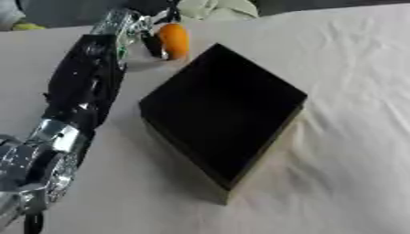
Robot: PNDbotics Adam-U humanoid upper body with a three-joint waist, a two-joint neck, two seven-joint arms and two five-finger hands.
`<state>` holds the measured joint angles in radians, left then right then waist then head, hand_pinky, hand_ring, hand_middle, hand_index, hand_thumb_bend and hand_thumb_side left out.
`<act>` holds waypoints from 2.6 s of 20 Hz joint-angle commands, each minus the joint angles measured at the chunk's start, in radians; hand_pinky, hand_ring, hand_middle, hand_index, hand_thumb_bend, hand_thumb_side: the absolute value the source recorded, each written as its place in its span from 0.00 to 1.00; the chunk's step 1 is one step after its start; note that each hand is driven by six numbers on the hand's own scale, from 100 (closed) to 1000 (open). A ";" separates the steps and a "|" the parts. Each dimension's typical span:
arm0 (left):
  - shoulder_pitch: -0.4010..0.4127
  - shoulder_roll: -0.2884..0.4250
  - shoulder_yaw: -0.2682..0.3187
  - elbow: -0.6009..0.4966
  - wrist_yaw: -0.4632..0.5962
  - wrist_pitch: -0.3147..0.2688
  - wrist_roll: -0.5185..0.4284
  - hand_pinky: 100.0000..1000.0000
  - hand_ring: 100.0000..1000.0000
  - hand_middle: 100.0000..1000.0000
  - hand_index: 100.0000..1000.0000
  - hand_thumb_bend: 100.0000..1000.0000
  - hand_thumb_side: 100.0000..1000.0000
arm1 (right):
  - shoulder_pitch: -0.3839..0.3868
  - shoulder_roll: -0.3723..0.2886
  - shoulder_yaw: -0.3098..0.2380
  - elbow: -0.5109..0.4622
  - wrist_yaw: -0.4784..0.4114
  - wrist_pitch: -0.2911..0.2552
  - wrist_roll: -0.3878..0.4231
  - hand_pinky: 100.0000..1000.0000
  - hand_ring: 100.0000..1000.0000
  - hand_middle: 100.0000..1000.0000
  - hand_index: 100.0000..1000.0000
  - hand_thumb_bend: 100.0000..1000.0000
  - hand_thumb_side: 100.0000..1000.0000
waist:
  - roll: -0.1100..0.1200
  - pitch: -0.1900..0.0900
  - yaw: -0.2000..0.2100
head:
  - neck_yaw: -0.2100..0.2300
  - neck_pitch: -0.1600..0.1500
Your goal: Pick up objects on the table and place them in the box.
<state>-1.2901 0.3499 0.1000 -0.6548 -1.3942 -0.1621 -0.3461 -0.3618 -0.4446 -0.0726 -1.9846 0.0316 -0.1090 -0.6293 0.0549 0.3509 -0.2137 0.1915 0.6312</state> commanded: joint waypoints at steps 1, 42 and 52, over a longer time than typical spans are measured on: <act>-0.019 0.010 0.010 -0.004 -0.006 0.006 -0.008 0.51 0.72 0.76 0.81 0.47 0.00 | -0.014 -0.015 -0.003 -0.015 -0.005 -0.001 0.001 0.74 0.72 0.62 0.84 0.23 1.00 | -0.003 -0.018 -0.002 | 0.002 -0.014; 0.028 0.066 -0.073 -0.172 -0.019 -0.074 0.296 0.00 0.07 0.27 0.26 0.46 0.00 | 0.021 -0.006 -0.020 -0.015 -0.011 -0.003 -0.024 0.74 0.72 0.61 0.85 0.21 1.00 | -0.006 -0.069 0.007 | -0.013 0.029; 0.113 0.147 -0.190 -0.379 0.310 -0.251 0.193 0.00 0.18 0.39 0.35 0.50 0.00 | 0.030 -0.009 -0.025 -0.015 -0.008 -0.004 -0.026 0.74 0.72 0.61 0.85 0.21 1.00 | -0.006 -0.085 0.020 | -0.031 0.037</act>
<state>-1.1587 0.4581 -0.0812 -0.9908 -1.1233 -0.3976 -0.1434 -0.3248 -0.4348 -0.0864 -1.9846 0.0226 -0.1130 -0.6523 0.0543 0.2910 -0.1942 0.1641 0.6638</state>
